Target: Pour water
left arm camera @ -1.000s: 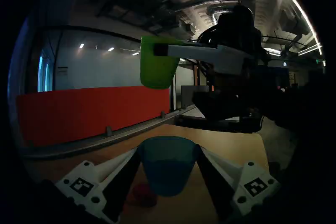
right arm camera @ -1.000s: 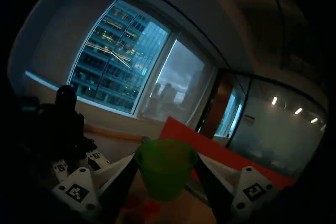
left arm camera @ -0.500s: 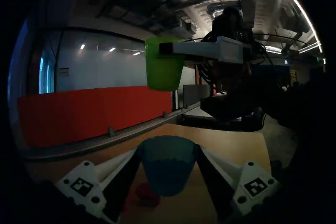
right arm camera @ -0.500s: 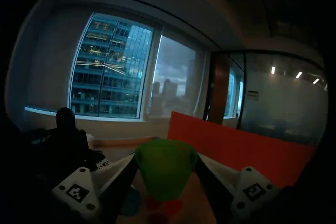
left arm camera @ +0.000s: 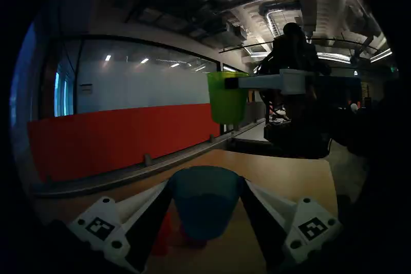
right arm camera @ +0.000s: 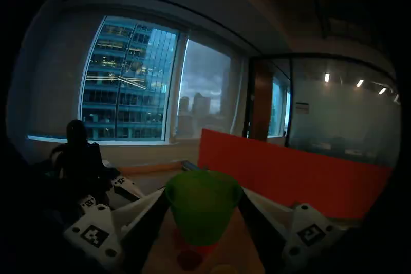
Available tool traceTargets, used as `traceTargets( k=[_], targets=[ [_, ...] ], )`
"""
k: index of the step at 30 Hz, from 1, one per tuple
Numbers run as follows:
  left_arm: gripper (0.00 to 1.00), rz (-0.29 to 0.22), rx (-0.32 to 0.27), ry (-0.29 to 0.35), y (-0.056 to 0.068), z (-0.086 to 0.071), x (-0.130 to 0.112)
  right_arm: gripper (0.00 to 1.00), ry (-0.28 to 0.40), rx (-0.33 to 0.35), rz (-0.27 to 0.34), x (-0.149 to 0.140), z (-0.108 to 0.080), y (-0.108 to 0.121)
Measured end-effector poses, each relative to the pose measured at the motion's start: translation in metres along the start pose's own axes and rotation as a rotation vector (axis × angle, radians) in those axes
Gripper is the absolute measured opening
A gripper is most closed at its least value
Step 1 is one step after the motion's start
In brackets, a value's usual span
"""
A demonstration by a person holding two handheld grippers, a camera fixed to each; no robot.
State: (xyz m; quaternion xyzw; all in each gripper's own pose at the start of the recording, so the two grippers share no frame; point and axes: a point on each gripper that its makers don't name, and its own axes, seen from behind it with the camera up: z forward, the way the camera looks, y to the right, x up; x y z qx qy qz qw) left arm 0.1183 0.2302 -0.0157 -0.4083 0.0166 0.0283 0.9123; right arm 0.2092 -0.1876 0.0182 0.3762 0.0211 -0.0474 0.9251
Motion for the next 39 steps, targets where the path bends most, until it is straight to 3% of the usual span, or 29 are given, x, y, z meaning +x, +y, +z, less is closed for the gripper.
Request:
traceTargets(
  k=[6,12,25,39],
  targets=[
    [0.89,0.0,0.031,-0.015,-0.013,-0.009,-0.003,0.91,-0.004,-0.022,0.016,-0.016,-0.013,0.011],
    [0.89,0.002,0.045,-0.033,-0.019,-0.015,-0.009,0.91,-0.013,-0.044,0.024,-0.032,-0.025,0.022],
    [0.89,0.004,0.051,-0.079,-0.023,-0.017,-0.025,0.92,-0.038,-0.036,0.052,-0.058,-0.035,0.027],
    [0.89,0.033,0.036,-0.177,-0.024,-0.014,-0.052,0.92,-0.137,0.004,0.06,-0.109,-0.039,0.025]
  ],
)
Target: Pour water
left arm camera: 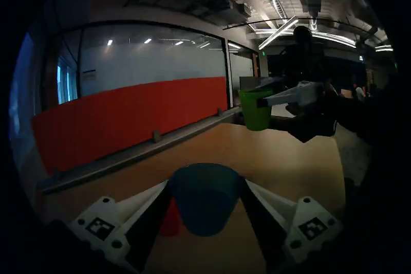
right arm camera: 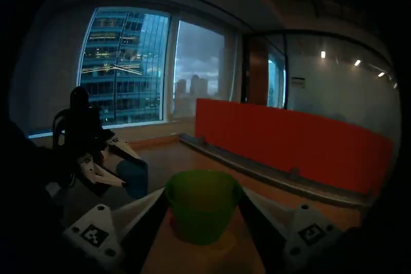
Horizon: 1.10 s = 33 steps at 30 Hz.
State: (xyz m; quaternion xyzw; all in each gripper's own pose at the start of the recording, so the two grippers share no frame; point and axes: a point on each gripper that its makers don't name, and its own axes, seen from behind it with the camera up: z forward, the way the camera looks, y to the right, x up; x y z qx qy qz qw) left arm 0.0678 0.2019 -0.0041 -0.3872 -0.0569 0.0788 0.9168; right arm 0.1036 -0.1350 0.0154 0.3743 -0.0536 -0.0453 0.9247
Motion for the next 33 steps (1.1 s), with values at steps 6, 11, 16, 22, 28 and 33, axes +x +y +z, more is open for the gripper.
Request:
traceTargets(
  k=[6,11,16,22,28,33],
  targets=[
    [0.89,0.008,-0.012,-0.078,0.001,0.007,-0.024,0.92,-0.039,0.014,0.008,-0.02,0.001,0.0],
    [0.89,0.009,-0.024,-0.118,0.002,0.012,-0.036,0.92,-0.079,0.033,0.008,-0.04,0.004,-0.002],
    [0.89,0.012,-0.038,-0.153,0.005,0.017,-0.048,0.92,-0.121,0.04,-0.009,-0.061,0.007,-0.002],
    [0.89,0.015,-0.051,-0.207,0.005,0.02,-0.067,0.92,-0.166,0.059,-0.024,-0.082,0.01,-0.004],
    [0.89,0.017,-0.068,-0.255,0.008,0.023,-0.086,0.93,-0.216,0.079,-0.036,-0.104,0.015,-0.005],
    [0.89,0.018,-0.082,-0.291,0.01,0.026,-0.098,0.93,-0.264,0.095,-0.056,-0.125,0.018,-0.007]
  ],
)
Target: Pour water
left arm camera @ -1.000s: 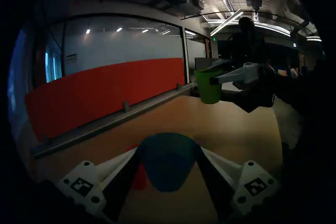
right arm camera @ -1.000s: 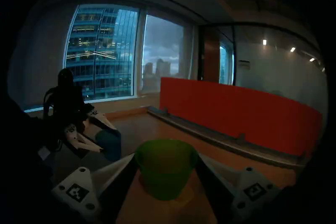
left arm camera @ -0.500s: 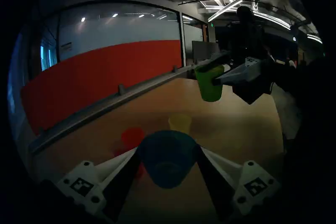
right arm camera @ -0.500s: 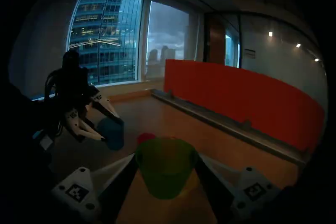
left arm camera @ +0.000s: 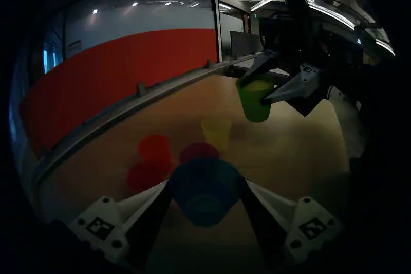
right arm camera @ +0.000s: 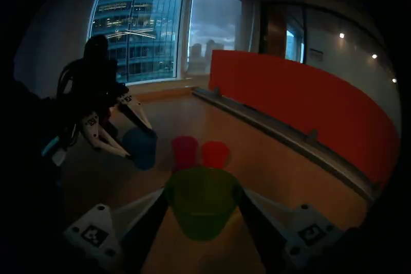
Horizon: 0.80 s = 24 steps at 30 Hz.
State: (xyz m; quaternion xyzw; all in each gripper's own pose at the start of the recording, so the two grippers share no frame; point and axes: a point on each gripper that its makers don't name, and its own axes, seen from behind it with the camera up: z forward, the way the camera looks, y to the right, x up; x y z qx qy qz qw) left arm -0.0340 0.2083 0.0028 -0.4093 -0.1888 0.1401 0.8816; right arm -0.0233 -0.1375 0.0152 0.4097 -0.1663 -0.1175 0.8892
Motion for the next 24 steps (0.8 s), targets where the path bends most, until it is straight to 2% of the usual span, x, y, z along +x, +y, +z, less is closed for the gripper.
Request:
traceTargets(
  k=[12,24],
  targets=[
    [0.89,-0.003,-0.026,-0.089,0.001,0.016,-0.028,0.93,-0.091,0.041,-0.017,-0.038,0.016,-0.006],
    [0.89,-0.016,-0.043,-0.119,-0.001,0.029,-0.043,0.94,-0.153,0.071,-0.018,-0.066,0.028,-0.012]
  ],
)
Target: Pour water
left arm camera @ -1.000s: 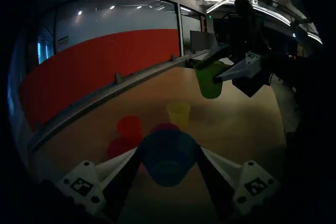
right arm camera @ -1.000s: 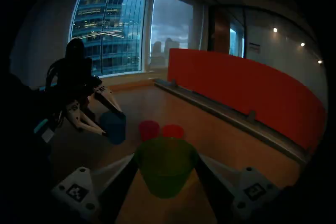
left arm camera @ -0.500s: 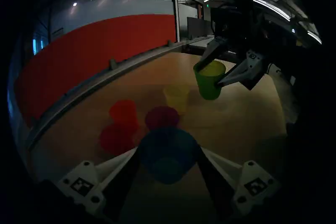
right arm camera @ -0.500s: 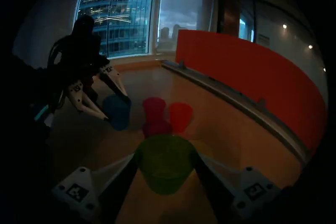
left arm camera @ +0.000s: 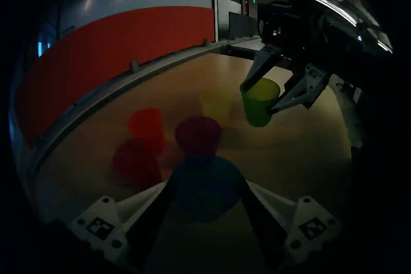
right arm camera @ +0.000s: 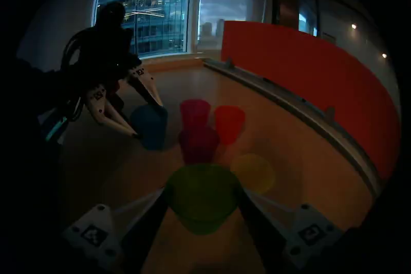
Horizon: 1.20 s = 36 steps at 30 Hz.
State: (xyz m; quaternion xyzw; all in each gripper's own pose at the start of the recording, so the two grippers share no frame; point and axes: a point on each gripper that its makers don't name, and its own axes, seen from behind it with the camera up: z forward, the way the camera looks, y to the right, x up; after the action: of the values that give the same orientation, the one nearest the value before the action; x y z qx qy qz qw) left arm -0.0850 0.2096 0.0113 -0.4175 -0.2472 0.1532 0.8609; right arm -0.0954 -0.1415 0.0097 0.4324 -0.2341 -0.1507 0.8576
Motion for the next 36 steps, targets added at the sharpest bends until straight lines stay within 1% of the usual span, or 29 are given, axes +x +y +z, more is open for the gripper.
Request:
traceTargets(
  k=[15,24,36],
  targets=[
    [0.89,-0.017,-0.015,-0.009,-0.002,0.014,-0.012,0.95,-0.028,0.004,0.003,-0.01,0.008,-0.001],
    [0.89,-0.033,-0.017,-0.004,-0.002,0.014,-0.018,0.95,-0.031,0.0,0.005,-0.01,0.011,-0.002],
    [0.89,-0.036,-0.022,-0.008,-0.002,0.013,-0.023,0.96,-0.029,-0.001,0.011,-0.01,0.011,-0.003]
  ],
)
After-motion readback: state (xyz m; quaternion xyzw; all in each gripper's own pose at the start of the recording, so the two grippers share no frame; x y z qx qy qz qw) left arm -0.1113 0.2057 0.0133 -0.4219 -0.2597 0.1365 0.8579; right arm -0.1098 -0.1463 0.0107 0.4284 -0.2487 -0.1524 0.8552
